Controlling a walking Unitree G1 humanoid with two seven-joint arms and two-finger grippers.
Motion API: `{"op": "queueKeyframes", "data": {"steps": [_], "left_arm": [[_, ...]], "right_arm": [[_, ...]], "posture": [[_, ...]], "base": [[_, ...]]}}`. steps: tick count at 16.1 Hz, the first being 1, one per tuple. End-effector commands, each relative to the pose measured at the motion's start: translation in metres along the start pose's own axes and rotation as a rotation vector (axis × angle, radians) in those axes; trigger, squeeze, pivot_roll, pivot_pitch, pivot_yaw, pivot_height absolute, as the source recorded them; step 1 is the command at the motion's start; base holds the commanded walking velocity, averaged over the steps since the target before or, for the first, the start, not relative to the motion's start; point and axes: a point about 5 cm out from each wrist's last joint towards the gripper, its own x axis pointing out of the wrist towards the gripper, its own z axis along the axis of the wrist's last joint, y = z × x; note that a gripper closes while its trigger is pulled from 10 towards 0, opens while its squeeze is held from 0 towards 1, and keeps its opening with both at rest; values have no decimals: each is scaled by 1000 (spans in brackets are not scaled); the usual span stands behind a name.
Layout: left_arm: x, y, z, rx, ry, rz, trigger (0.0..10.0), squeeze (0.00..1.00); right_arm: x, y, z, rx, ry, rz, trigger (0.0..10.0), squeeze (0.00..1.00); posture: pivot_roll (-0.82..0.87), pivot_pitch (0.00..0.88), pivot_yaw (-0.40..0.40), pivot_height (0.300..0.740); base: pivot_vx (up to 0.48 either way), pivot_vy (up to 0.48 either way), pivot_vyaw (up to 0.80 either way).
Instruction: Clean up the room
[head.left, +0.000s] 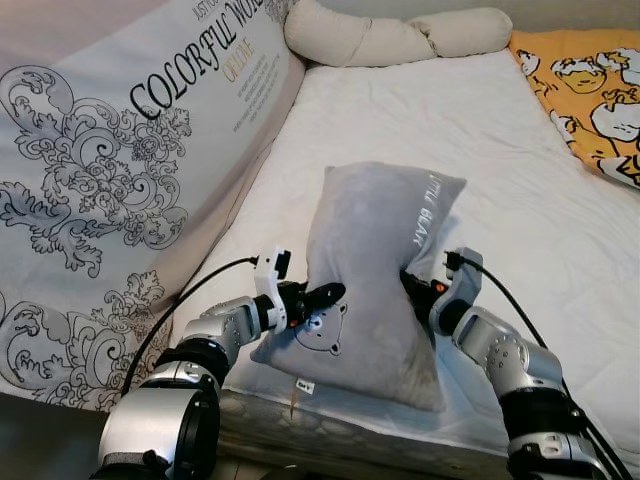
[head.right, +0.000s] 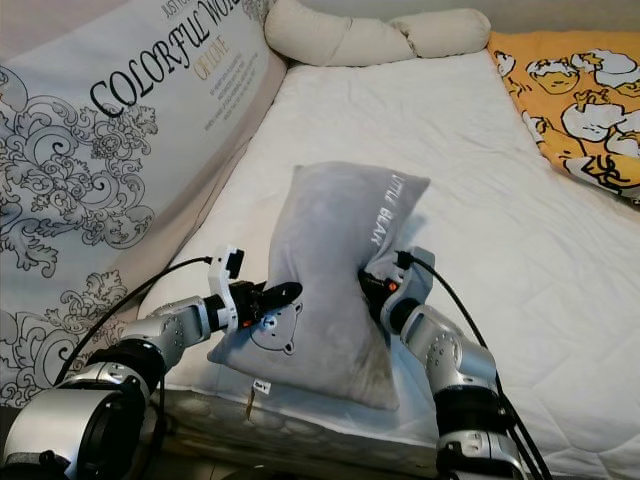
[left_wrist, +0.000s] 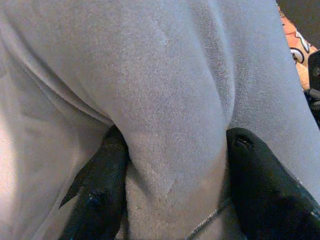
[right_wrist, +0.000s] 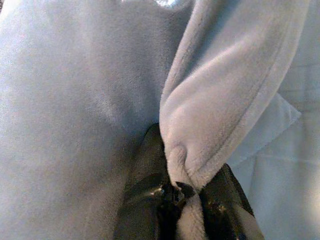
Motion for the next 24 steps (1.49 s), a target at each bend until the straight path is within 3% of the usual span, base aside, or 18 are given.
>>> {"op": "queueKeyframes", "data": {"steps": [1,4,6,7,9,13,15,16,20,22,24], "left_arm": [[3,-3,-8,23,59,-7,0,0],[5,-3,-8,169,112,19,0,0],[6,-4,0,333,90,48,0,0],[10,-11,9,365,34,28,0,0],[17,-20,16,319,-22,-14,0,0],[23,-28,14,276,-10,-69,0,0],[21,-29,22,297,-46,-61,0,0],[18,-30,38,313,-103,-46,0,0],[4,-39,71,401,-254,-40,0,0],[-1,-38,68,467,-252,10,0,0],[-5,-38,64,441,-267,49,0,0]], "right_arm": [[11,23,-1,-23,13,86,0,0],[13,25,-5,-22,36,92,0,0],[13,25,-5,-52,16,77,0,0],[14,27,0,-116,-23,66,0,0],[18,36,3,-177,-44,100,0,0],[22,46,10,-242,-68,123,0,0],[22,48,23,-244,-161,106,0,0],[20,52,36,-189,-261,122,0,0],[8,55,45,-211,-377,120,0,0],[0,49,40,-225,-388,71,0,0],[-1,48,30,-212,-388,56,0,0]], "posture": [[-55,0,157,740],[-42,0,142,740],[-41,0,140,740],[-28,0,126,740],[-22,0,116,740],[-25,0,118,740],[-24,0,123,740],[-17,0,123,740],[-23,0,141,740],[-6,0,128,740],[3,0,126,740]], "base": [[0,0,0],[0,0,0],[0,0,0],[0,0,0],[0,0,0],[0,0,0],[0,0,0],[0,0,0],[0,0,0],[0,0,0],[0,0,0]]}}
